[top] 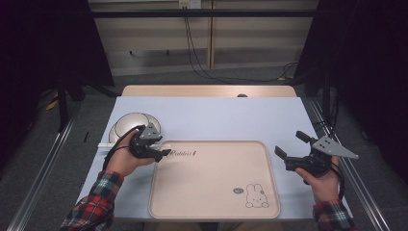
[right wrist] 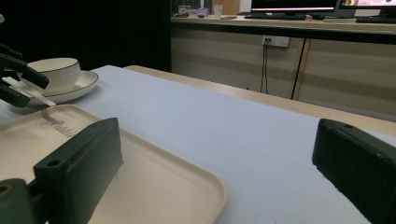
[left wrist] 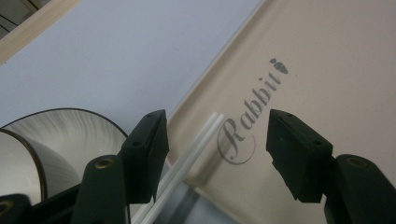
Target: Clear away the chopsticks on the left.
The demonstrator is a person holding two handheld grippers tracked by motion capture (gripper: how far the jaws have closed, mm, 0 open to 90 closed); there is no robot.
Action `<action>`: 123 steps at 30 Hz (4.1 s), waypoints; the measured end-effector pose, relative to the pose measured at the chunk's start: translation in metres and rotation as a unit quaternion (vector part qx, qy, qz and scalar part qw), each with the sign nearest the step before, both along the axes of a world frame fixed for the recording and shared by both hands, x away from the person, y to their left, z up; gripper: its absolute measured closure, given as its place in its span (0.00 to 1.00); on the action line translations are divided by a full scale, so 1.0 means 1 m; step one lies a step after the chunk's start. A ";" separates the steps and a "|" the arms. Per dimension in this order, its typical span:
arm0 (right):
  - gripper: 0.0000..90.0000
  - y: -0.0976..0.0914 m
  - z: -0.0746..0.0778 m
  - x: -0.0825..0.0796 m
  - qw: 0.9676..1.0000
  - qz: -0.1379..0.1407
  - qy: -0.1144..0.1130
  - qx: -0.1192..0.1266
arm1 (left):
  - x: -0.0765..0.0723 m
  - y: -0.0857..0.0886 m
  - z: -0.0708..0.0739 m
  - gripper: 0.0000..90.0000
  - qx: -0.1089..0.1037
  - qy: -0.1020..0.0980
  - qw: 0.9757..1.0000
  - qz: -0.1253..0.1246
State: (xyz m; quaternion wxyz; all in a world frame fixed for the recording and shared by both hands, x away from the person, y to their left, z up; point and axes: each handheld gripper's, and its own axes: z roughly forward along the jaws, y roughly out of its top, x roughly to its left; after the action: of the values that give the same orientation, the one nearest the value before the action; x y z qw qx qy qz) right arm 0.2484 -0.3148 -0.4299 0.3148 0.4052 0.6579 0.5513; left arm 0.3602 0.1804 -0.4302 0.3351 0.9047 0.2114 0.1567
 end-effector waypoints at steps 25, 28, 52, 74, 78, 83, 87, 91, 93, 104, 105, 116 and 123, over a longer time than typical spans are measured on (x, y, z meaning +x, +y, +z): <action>0.01 0.000 0.000 0.000 1.000 -0.001 0.003 -0.004 | 0.007 -0.005 0.000 0.70 0.073 0.012 0.997 -0.031; 0.02 0.000 0.000 0.000 1.000 -0.001 0.001 -0.007 | 0.007 -0.006 -0.001 0.70 0.074 0.013 0.997 -0.032; 0.02 -0.001 -0.001 0.001 1.000 -0.002 0.005 -0.011 | 0.006 -0.003 -0.005 0.77 0.093 0.012 0.995 -0.044; 0.02 -0.002 0.000 0.001 1.000 -0.004 0.005 -0.011 | 0.007 -0.004 -0.011 0.82 0.128 0.007 0.989 -0.081; 0.02 -0.002 0.000 0.001 1.000 -0.005 0.005 -0.009 | 0.008 -0.004 -0.012 0.82 0.126 0.006 0.989 -0.081; 0.02 -0.003 0.000 0.000 1.000 -0.005 0.003 -0.009 | 0.009 -0.003 -0.013 0.83 0.122 0.007 0.989 -0.081; 0.02 -0.002 0.000 0.001 1.000 -0.001 0.004 -0.008 | 0.009 -0.004 -0.017 0.83 0.117 0.006 0.990 -0.079; 0.02 -0.002 0.000 0.000 1.000 -0.006 0.005 -0.010 | 0.009 -0.005 -0.021 0.84 0.116 0.011 0.990 -0.079; 0.02 -0.003 0.000 0.000 1.000 -0.005 0.004 -0.010 | 0.009 -0.006 -0.021 0.88 0.123 0.009 0.989 -0.076; 0.02 -0.003 0.000 0.001 1.000 -0.005 0.004 -0.008 | 0.006 0.004 0.020 0.97 -0.033 0.061 0.997 0.038; 0.02 -0.004 0.000 0.001 1.000 -0.004 0.002 -0.010 | 0.007 0.007 0.025 0.97 -0.034 0.056 0.997 0.037; 0.02 -0.002 0.000 0.000 1.000 -0.004 0.005 -0.006 | 0.002 0.025 0.066 0.97 -0.177 0.044 0.979 0.093; 0.02 -0.002 0.000 0.000 1.000 -0.003 0.003 -0.003 | -0.002 0.030 0.078 0.97 -0.225 0.040 0.967 0.113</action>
State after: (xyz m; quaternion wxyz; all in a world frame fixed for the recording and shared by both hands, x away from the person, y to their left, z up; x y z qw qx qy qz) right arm 0.2486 -0.3173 -0.4296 0.3157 0.4083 0.6594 0.5467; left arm 0.3585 0.2103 -0.3526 0.5015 0.7819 0.3549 0.1056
